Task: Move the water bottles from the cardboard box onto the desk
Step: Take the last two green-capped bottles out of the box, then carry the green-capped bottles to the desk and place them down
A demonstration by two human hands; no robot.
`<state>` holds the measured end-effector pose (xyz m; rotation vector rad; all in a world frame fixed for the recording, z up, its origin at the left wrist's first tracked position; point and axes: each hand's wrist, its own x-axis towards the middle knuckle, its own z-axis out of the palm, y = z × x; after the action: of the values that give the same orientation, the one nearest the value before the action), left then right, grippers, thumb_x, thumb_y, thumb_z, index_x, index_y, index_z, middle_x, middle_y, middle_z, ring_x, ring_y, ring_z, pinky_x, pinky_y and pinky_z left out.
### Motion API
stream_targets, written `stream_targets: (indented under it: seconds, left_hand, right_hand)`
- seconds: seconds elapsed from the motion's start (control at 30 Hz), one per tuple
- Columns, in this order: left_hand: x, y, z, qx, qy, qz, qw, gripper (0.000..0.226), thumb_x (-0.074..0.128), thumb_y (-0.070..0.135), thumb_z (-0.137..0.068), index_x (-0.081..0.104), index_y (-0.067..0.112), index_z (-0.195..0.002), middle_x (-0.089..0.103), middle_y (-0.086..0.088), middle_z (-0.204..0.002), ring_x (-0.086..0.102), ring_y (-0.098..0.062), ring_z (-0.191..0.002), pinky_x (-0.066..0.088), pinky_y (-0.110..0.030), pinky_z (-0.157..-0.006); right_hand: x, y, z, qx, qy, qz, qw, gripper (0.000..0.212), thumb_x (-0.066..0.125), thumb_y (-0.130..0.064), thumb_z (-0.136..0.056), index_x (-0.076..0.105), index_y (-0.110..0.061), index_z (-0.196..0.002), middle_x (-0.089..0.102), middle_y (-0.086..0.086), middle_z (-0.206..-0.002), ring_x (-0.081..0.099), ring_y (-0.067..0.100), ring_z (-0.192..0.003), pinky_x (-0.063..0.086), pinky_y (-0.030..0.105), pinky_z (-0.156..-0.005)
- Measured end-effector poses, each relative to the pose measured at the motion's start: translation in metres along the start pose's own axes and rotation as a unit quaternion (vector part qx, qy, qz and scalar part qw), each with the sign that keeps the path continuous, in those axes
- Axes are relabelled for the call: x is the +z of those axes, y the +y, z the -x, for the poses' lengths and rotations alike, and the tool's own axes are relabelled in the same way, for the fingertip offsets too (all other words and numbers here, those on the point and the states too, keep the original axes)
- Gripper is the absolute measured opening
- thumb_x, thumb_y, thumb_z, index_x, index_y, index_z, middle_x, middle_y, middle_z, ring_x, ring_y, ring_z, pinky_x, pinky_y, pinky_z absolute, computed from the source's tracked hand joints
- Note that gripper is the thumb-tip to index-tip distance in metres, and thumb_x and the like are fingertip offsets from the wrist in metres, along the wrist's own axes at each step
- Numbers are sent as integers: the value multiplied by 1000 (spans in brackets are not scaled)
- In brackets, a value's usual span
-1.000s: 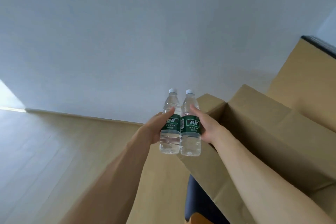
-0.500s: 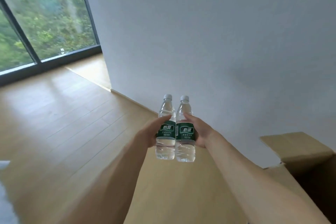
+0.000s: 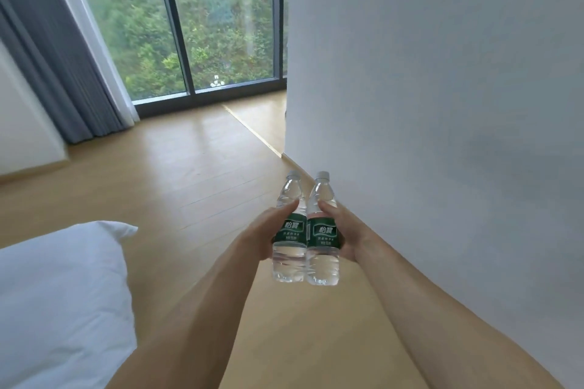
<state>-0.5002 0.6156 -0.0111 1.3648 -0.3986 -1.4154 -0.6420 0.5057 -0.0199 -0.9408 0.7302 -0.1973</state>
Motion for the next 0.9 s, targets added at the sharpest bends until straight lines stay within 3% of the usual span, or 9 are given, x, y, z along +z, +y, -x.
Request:
stream_targets:
  seconds: [0.1,0.23,0.4,0.5,0.63,0.77,0.9]
  left_hand:
    - [-32,7,-1,1,34,27,999,55,64,46,-96,55,4,-130,69,-25,-118,70,-36,-98,57,-51,-93]
    - [-71,17,-10,2,93,45,995,55,64,47,-96,56,4,-130,69,-24,-123,71,-38,-107,55,-55,-97]
    - [-121,44,-32,1,162,69,984,57,64,50,-94,58,7,-130,70,-22,-121,69,-39,-112,50,-60,-101]
    - [-147,68,-51,-19,215,48,975,59,66,60,-89,63,13,-125,72,-16,-118,70,-37,-109,51,-61,-98]
    - [-168,101,-76,-17,276,23,961,56,69,66,-83,66,22,-117,72,-10,-116,68,-31,-108,52,-61,-95]
    - [-182,132,-100,21,269,74,960,50,63,57,-92,66,16,-121,75,-14,-114,73,-33,-102,56,-57,-90]
    - [-195,152,-118,59,242,178,952,52,53,45,-102,58,5,-135,63,-25,-131,62,-42,-121,47,-56,-106]
  right_hand:
    - [22,-3,-33,21,-26,20,999,48,59,-45,-98,60,-9,-131,71,23,-118,71,38,-107,59,49,-86]
    - [47,-9,-80,52,-55,51,996,56,64,-48,-94,60,-5,-130,75,20,-106,75,33,-92,62,42,-71]
    - [79,-27,-154,60,-118,91,987,58,63,-47,-95,57,-5,-134,68,24,-124,67,39,-114,54,53,-100]
    - [95,-50,-199,72,-160,120,977,56,62,-49,-95,58,-6,-132,69,23,-124,71,35,-103,61,45,-85]
    - [109,-86,-255,93,-193,160,964,56,63,-51,-94,58,-8,-129,71,20,-119,73,32,-95,62,44,-82]
    - [122,-121,-303,97,-216,212,948,56,64,-52,-93,58,-10,-129,71,20,-120,70,36,-110,55,53,-97]
    - [141,-140,-335,99,-249,221,938,55,63,-49,-95,57,-7,-130,68,23,-124,70,35,-104,54,53,-99]
